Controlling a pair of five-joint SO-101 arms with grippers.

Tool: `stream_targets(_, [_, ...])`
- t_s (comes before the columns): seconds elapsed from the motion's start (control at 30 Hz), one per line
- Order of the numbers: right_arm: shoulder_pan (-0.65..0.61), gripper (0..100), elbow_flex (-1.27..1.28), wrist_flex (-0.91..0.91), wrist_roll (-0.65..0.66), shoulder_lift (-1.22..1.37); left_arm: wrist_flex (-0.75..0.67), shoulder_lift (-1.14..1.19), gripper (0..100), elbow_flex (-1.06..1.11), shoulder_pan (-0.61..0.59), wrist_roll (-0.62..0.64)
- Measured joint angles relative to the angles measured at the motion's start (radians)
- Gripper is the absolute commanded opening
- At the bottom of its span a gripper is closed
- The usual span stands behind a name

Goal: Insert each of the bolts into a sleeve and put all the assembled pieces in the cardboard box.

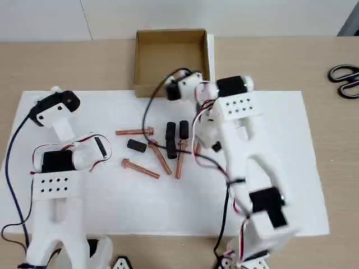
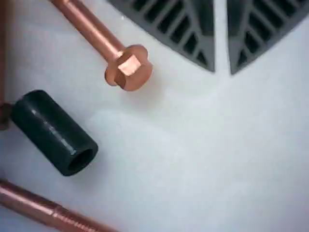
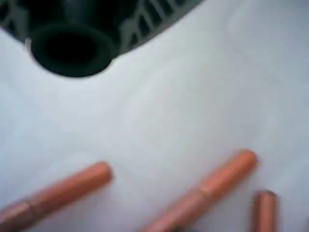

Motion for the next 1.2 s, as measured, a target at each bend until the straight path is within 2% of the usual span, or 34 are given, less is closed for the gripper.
stream_targets(0.2, [-0.035, 0.9, 0.002, 0.002, -0.163, -0.226, 0.0, 0.0, 1, 0.0, 0.086, -0.051])
stream_targets(0.4, [0.091, 0.9, 0.175, -0.064, -0.245, -0.508, -0.049, 0.0, 1, 0.0, 0.192, -0.074])
stream_targets(0.53, [0.193, 0.9, 0.396, -0.204, -0.327, -0.689, -0.13, 0.0, 1, 0.0, 0.212, -0.074])
stream_targets(0.73, [0.229, 0.7, 0.824, -0.46, -0.367, -0.93, -0.198, 0.006, 1, 0.0, 0.256, -0.081])
stream_targets(0.8, [0.232, 0.7, 0.968, -0.586, -0.367, -1.005, -0.203, 0.006, 1, 0.0, 0.272, -0.126])
stream_targets(0.97, [0.236, 0.6, 1.232, -0.882, -0.367, -1.185, -0.206, 0.006, 1, 0.0, 0.302, -0.348])
stream_targets(1.07, [0.238, 0.6, 1.326, -1.003, -0.367, -1.267, -0.206, 0.006, 1, 0.0, 0.301, -0.351])
stream_targets(1.2, [0.236, 0.6, 1.39, -1.077, -0.367, -1.361, -0.206, 0.006, 1, -0.006, 0.301, -0.351])
